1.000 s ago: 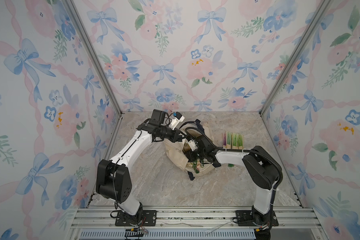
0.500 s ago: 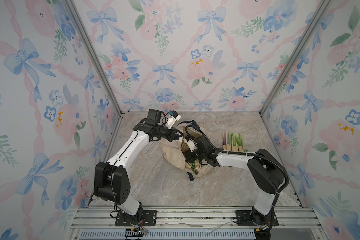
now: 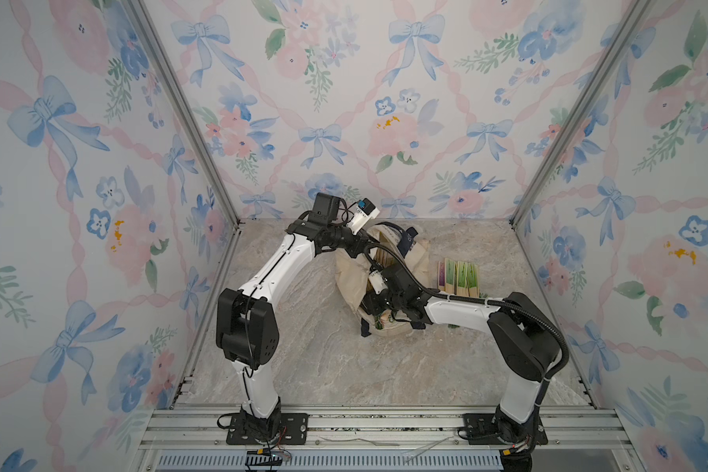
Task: Take out the folding fans from the tote bags
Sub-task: Pick up the folding fan from the canvas bag.
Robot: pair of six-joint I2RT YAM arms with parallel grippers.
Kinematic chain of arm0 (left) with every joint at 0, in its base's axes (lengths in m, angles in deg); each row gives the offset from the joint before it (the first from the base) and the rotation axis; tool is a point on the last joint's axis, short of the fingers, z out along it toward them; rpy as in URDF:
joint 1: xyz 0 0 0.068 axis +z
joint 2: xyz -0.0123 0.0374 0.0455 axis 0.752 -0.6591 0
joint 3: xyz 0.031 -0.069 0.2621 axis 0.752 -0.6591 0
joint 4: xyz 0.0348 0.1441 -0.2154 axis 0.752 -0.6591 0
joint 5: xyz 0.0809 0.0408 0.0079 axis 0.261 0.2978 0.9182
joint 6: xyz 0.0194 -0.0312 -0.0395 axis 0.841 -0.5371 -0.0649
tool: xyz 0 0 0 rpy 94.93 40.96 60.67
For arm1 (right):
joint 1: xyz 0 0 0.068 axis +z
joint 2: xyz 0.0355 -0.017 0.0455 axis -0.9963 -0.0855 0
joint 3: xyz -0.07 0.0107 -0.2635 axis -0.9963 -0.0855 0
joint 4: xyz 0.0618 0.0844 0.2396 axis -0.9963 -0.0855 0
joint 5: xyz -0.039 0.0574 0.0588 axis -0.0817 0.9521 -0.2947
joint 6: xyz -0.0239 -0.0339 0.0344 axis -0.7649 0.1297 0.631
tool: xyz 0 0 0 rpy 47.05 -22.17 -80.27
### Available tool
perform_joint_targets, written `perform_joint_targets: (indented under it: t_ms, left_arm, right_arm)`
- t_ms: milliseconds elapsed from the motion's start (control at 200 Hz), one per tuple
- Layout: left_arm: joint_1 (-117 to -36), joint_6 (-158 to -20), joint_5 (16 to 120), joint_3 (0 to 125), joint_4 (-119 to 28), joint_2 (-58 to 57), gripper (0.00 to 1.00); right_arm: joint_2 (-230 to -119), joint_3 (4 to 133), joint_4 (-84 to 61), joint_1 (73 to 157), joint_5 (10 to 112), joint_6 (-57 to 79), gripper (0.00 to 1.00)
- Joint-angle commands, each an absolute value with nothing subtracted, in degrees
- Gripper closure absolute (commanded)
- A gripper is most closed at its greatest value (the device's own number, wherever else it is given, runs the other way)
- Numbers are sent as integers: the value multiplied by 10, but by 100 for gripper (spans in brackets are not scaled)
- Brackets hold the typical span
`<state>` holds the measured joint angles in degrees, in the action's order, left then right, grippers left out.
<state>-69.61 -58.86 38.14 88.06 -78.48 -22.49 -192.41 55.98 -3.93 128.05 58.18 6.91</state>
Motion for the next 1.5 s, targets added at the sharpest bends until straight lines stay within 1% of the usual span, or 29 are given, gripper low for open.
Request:
perform_joint_targets:
  t_ms: [0, 400, 640, 980, 1290, 1495]
  left_arm:
    - [-702, -556, 364, 888, -755, -219, 100]
    - [-706, -526, 363, 798, -754, -185, 100]
    - [-701, -541, 372, 801, -752, -191, 100]
    - [-688, -582, 347, 810, -737, -209, 100]
    - [-684, -581, 347, 800, -737, -192, 100]
    - [-682, -579, 345, 795, -737, -191, 100]
  right_arm:
    - [-1927, 586, -48, 1270, 563, 75, 42]
    - [-1959, 551, 41, 1239, 617, 157, 42]
    - [-1975, 547, 65, 1237, 642, 175, 43]
    - [-2000, 541, 92, 1239, 645, 190, 44]
    - [-2019, 552, 76, 1245, 642, 185, 45]
    - [-2036, 582, 12, 1271, 614, 139, 46]
